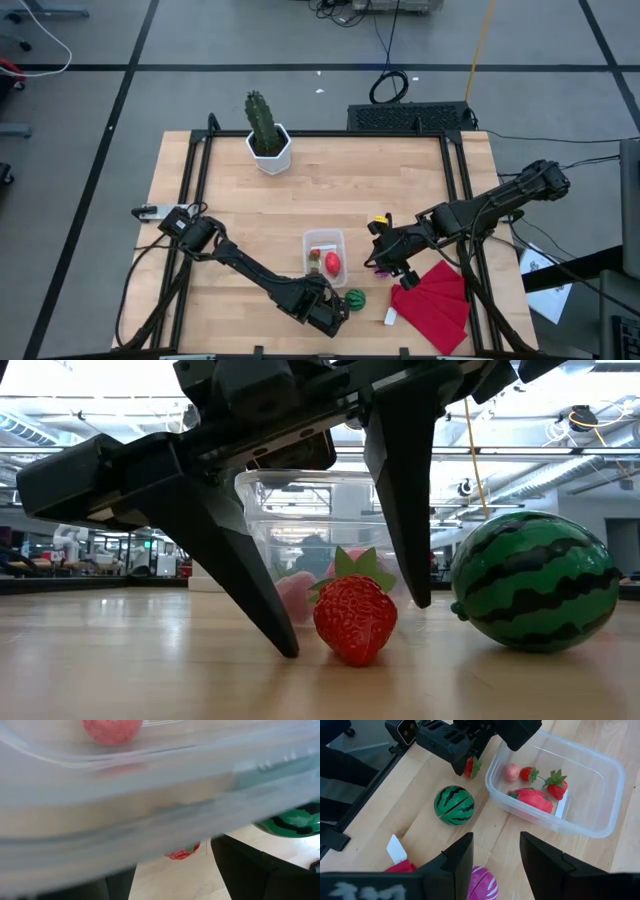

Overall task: Pick and placing Produce into tupperware
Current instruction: Put the strawberry into the transparent white bin

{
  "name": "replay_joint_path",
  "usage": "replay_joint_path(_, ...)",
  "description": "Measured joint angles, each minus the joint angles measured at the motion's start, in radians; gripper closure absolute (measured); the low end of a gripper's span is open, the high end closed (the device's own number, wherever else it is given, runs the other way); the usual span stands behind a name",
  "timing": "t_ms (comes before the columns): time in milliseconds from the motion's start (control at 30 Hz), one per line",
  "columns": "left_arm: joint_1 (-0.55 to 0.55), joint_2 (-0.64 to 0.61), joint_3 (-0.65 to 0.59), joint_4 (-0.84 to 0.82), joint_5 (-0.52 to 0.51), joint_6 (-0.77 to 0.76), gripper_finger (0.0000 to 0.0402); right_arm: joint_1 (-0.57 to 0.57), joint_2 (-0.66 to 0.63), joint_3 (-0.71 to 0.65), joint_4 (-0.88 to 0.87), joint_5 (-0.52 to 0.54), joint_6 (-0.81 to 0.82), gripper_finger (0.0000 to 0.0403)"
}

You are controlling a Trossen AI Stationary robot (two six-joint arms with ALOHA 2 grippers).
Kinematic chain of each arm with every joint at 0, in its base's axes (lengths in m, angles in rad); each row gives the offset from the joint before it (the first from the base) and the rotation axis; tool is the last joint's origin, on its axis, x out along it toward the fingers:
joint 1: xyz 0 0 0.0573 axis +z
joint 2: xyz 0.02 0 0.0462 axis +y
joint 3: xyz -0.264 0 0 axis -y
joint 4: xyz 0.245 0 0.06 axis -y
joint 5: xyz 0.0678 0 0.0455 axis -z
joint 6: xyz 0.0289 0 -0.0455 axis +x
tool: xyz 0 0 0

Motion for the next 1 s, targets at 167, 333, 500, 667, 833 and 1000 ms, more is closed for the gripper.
replay_joint_path(167, -0.001, 0.002, 0.0, -0.001, 0.001, 0.005, 0.0188, 0.0, 0.0, 0.0, 0.0, 0.0, 0.0, 0.025)
replay_joint_path(333, -0.002, 0.003, -0.001, 0.009, 0.001, 0.011, 0.0243, 0.0, 0.0, 0.0, 0.0, 0.0, 0.0, 0.025)
replay_joint_path(500, -0.002, 0.003, -0.001, 0.015, -0.001, 0.011, 0.0273, 0.0, 0.0, 0.0, -0.001, 0.0, 0.0, 0.025)
replay_joint_path(667, -0.005, 0.003, -0.001, 0.019, -0.016, 0.001, 0.0278, 0.0, 0.0, 0.0, -0.001, 0.0, 0.0, 0.025)
replay_joint_path(833, -0.018, 0.004, -0.001, 0.02, -0.024, -0.034, 0.028, 0.0, 0.0, 0.0, -0.002, 0.0, 0.0, 0.025)
replay_joint_path(1000, -0.038, 0.004, -0.001, 0.019, -0.023, -0.071, 0.028, 0.0, 0.0, 0.0, -0.001, 0.0, 0.0, 0.025)
